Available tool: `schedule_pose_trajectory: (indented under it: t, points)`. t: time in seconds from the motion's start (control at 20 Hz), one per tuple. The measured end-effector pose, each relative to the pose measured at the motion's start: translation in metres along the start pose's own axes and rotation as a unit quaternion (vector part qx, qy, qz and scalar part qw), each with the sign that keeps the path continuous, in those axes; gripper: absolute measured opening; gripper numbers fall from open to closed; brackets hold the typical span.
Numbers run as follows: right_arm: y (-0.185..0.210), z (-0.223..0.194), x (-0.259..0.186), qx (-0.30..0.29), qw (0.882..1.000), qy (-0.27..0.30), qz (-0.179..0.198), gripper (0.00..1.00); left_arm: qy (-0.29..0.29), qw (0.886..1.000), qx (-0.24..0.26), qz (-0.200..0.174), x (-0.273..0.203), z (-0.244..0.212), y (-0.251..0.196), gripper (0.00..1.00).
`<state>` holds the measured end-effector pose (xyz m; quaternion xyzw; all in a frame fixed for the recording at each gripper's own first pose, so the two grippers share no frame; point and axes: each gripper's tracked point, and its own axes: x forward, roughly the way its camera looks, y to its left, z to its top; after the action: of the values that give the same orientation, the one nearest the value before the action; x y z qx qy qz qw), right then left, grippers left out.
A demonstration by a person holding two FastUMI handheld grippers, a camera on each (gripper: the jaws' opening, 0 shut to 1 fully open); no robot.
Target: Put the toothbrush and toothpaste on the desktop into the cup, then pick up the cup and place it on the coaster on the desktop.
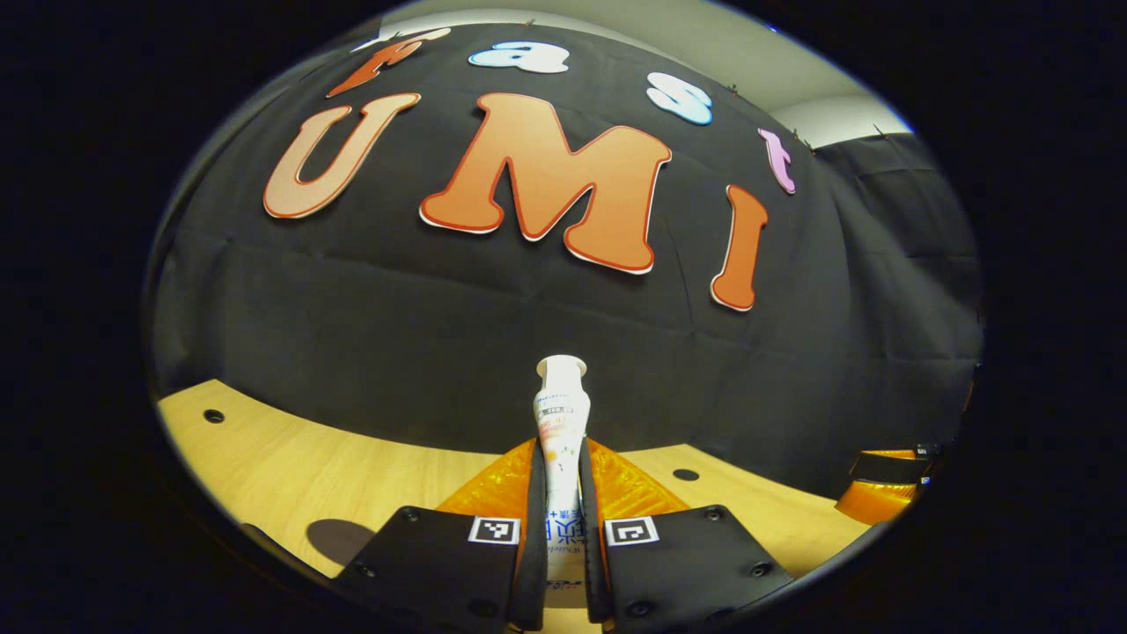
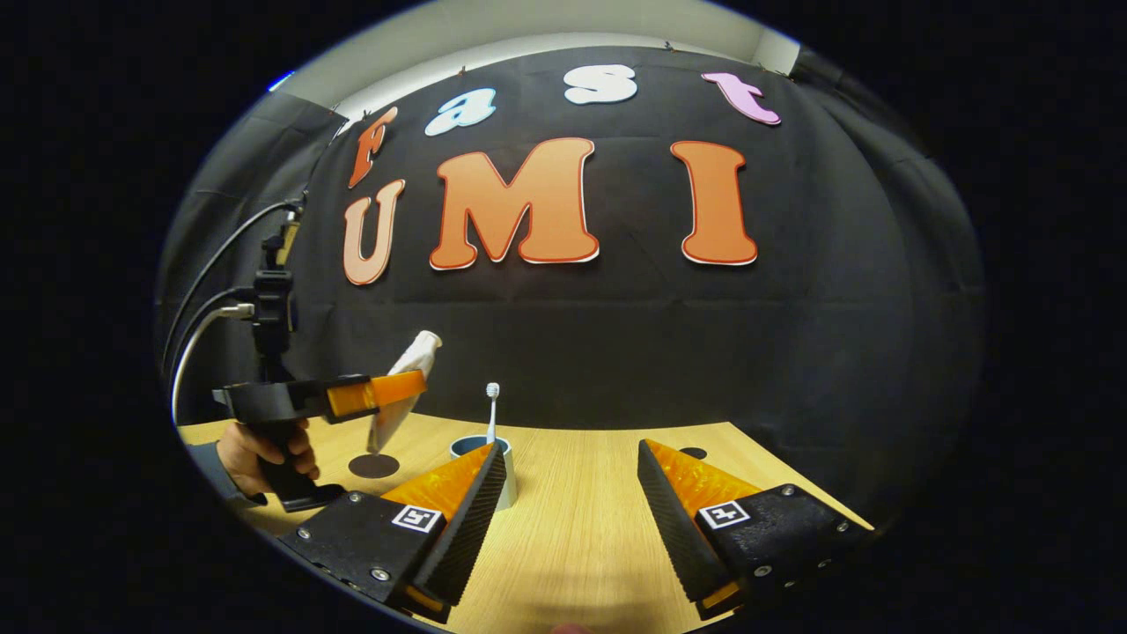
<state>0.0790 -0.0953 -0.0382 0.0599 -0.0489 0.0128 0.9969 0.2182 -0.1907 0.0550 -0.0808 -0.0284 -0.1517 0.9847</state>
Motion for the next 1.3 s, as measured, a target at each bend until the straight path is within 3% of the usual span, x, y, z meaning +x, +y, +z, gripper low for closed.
schedule_pose_trajectory:
  t: [0.25,0.55,0.9,1.1,1.3]
  points:
    - [-0.006,-0.014,0.0,0.002,1.0,0.005,0.003,0.91,-0.066,0.997,0.018,-0.033,0.042,0.01,-0.018,0.22]
    - [0.005,-0.033,0.003,-0.001,0.999,0.023,0.024,0.91,-0.054,0.992,0.082,-0.084,0.08,-0.021,-0.038,0.24]
    - [0.018,-0.047,0.004,-0.018,0.998,0.039,0.04,0.91,-0.019,0.992,0.087,-0.088,0.09,-0.057,-0.031,0.27]
    - [0.018,-0.05,0.006,-0.013,0.998,0.042,0.04,0.91,-0.026,0.992,0.085,-0.089,0.091,-0.055,-0.03,0.32]
    - [0.012,-0.05,0.006,-0.011,0.999,0.041,0.028,0.91,-0.045,0.992,0.066,-0.093,0.088,-0.045,-0.03,0.31]
